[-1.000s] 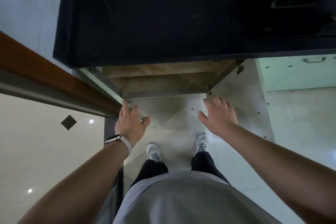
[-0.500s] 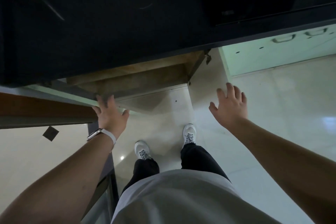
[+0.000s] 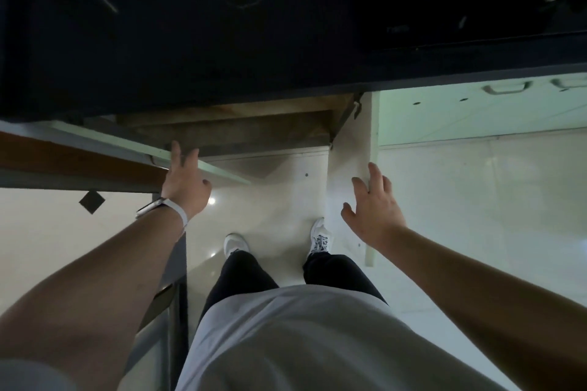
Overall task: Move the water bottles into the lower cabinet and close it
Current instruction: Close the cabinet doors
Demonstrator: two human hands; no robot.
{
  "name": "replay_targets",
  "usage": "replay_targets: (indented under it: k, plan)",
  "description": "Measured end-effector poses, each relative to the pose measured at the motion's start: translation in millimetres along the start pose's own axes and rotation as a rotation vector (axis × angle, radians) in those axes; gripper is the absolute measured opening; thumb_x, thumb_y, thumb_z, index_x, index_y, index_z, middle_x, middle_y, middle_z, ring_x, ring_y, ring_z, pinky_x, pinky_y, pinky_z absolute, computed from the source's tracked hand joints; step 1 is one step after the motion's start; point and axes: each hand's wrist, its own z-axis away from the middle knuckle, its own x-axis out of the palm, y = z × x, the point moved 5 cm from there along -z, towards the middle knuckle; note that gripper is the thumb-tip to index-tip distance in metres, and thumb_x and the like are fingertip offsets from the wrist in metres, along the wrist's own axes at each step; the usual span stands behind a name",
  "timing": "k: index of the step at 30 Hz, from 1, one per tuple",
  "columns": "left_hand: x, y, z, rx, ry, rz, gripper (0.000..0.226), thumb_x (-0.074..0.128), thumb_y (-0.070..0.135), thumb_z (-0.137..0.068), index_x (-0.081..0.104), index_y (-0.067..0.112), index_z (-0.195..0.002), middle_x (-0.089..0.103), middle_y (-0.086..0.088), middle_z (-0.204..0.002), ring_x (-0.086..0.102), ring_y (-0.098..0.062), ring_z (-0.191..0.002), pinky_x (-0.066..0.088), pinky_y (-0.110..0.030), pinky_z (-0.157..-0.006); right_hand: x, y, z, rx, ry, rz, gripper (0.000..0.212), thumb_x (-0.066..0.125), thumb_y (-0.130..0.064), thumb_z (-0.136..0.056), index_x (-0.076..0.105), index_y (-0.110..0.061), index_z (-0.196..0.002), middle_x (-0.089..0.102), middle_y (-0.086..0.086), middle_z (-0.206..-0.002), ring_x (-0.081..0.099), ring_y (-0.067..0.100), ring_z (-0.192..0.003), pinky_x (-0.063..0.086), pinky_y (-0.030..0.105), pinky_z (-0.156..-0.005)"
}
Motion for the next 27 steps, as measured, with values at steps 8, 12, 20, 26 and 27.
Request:
replay_targets:
  k: [8,12,20,26,27]
  plan:
    - [-29.6,-24.3,-6.1,-0.021,0.066,-0.034,0.059,0.063,0.025,-0.097,0.039,0.022,-0.150,-0.007,0.001,-0.167,0.038,-0.041,-0.141,0.047,-0.053,-0.104,-9.9,-65.1,-26.0,-0.282,-0.057,0.052,0.060,0.046,-0.050,-0.096,0.035,-0.016,-0.143,0.005,0.010,-0.159,0.026,0.031,-0.137,0.046,0.039,-0.100]
    - [-36.0,-30.3,-14.6,-0.024,0.087,-0.124,0.058,0.062,0.038,-0.096,0.042,0.020,-0.147,-0.001,-0.005,-0.167,0.038,-0.039,-0.140,0.050,-0.052,-0.097,-13.4,-100.2,-44.9,-0.336,-0.065,0.111,0.060,0.051,-0.045,-0.094,0.033,-0.017,-0.145,0.011,0.010,-0.155,0.029,0.031,-0.133,0.050,0.039,-0.094]
    - [-55.9,-40.2,-39.9,0.248,0.158,-0.327,0.075,0.073,0.050,-0.083,0.044,0.014,-0.141,0.039,-0.018,-0.144,0.056,-0.038,-0.116,0.048,-0.048,-0.091,-24.2,-152.3,-76.9,-0.291,0.003,0.270,0.055,0.055,-0.043,-0.093,0.037,-0.020,-0.140,0.028,0.009,-0.146,0.041,0.030,-0.125,0.052,0.038,-0.093]
    - [-74.4,-49.2,-65.0,0.549,0.276,-0.414,0.094,0.083,0.055,-0.067,0.044,0.013,-0.141,0.042,-0.021,-0.139,0.046,-0.040,-0.121,0.045,-0.053,-0.093,-32.2,-181.5,-103.4,-0.247,0.172,0.379,0.080,0.074,-0.049,-0.078,0.041,-0.019,-0.144,0.039,0.015,-0.146,0.042,0.038,-0.129,0.037,0.052,-0.106]
    - [-74.4,-48.9,-67.6,0.599,0.286,-0.423,0.095,0.083,0.056,-0.067,0.043,0.014,-0.142,0.040,-0.021,-0.144,0.042,-0.040,-0.127,0.042,-0.055,-0.098,-33.9,-187.4,-108.6,-0.262,0.211,0.364,0.081,0.078,-0.045,-0.074,0.044,-0.017,-0.142,0.041,0.017,-0.144,0.042,0.039,-0.128,0.036,0.054,-0.106]
